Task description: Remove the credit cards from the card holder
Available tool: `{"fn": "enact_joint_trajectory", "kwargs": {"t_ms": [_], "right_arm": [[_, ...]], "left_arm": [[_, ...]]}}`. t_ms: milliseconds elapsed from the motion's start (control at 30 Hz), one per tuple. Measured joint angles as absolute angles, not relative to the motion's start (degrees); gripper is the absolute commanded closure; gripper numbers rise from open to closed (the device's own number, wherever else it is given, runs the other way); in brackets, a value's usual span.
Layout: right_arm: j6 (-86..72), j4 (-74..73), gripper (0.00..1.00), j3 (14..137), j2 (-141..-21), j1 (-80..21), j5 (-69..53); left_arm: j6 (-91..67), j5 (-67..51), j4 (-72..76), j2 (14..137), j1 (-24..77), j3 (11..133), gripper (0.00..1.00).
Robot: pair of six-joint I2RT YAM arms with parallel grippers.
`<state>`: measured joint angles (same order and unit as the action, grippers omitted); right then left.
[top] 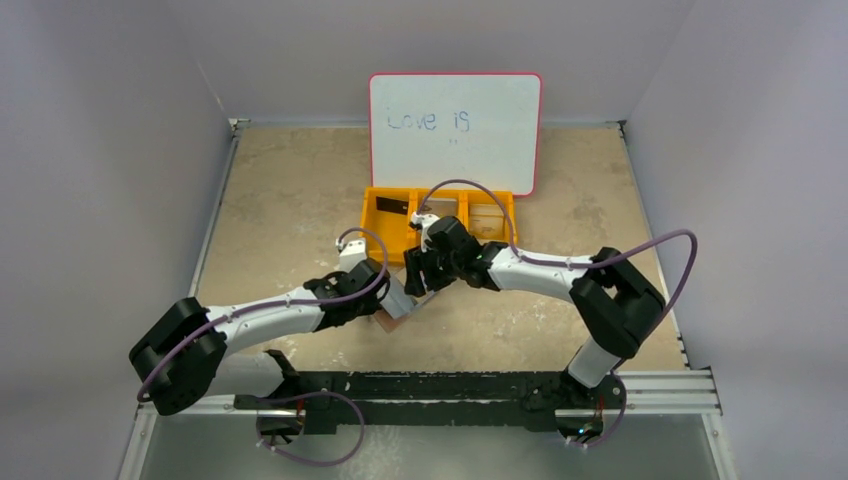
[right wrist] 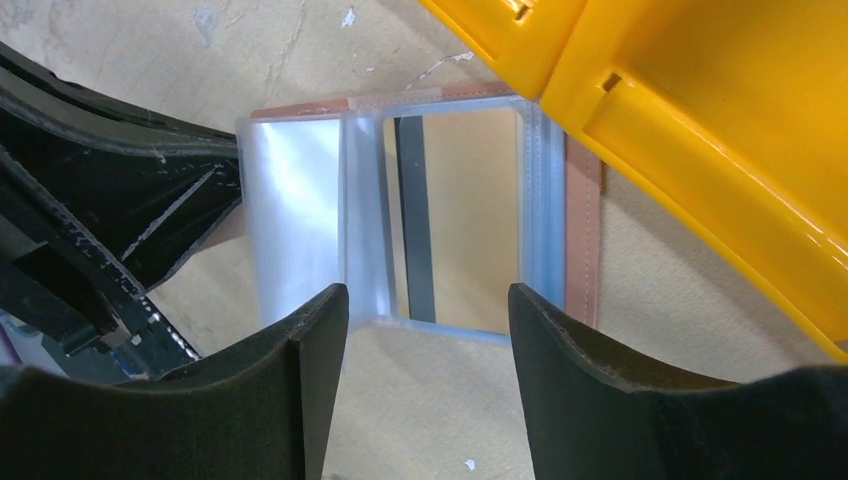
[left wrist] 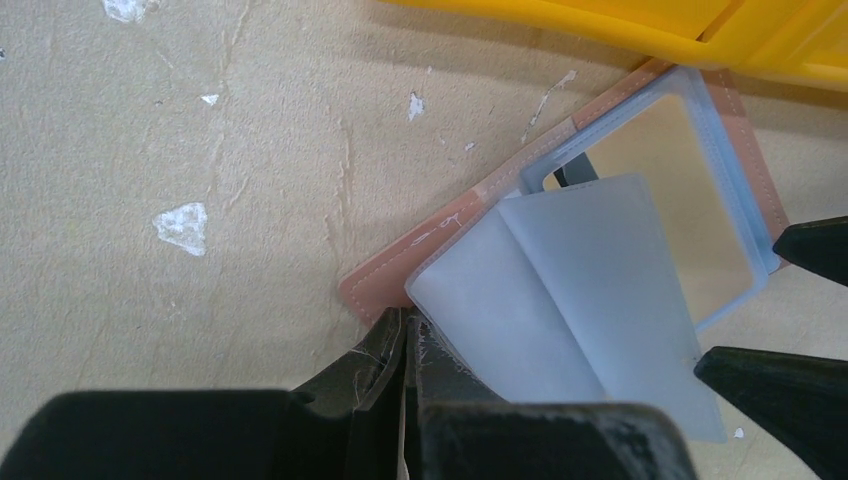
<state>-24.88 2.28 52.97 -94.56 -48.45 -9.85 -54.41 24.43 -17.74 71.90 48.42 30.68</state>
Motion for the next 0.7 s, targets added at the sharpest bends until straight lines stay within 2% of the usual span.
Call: {"fn": "enact_joint_trajectory", "kwargs": {"t_ms": [167, 300, 400, 500, 700], "right_arm": [[-23.9, 0.86, 0.35, 55.68, -96.07, -50.28, -9.56], [-23.22, 0.86, 0.35, 57.19, -97.27, -52.51, -10.11], [-22.96, 2.09, 0.35, 57.3, -98.35, -53.45, -12.36], [-22.92, 3.18, 0.53, 57.3, -99.26, -53.71, -14.81], [-23.62, 5.41, 0.51, 57.17, -98.89, -53.6, -18.68]], "left_arm": [[-55.53, 25.36, -18.13, 71.42, 48.42, 30.85, 1.0], [-57.82, 27.35, -18.83, 66.3, 48.42, 30.24, 0.99], [-59.81, 29.3, -19.33, 61.14, 48.45, 29.54, 0.95], [-62.24, 31.51, -21.15, 57.56, 48.42, 28.99, 0.88], [-65.49, 34.74, -25.43, 51.44, 48.45, 28.75, 0.75]]}}
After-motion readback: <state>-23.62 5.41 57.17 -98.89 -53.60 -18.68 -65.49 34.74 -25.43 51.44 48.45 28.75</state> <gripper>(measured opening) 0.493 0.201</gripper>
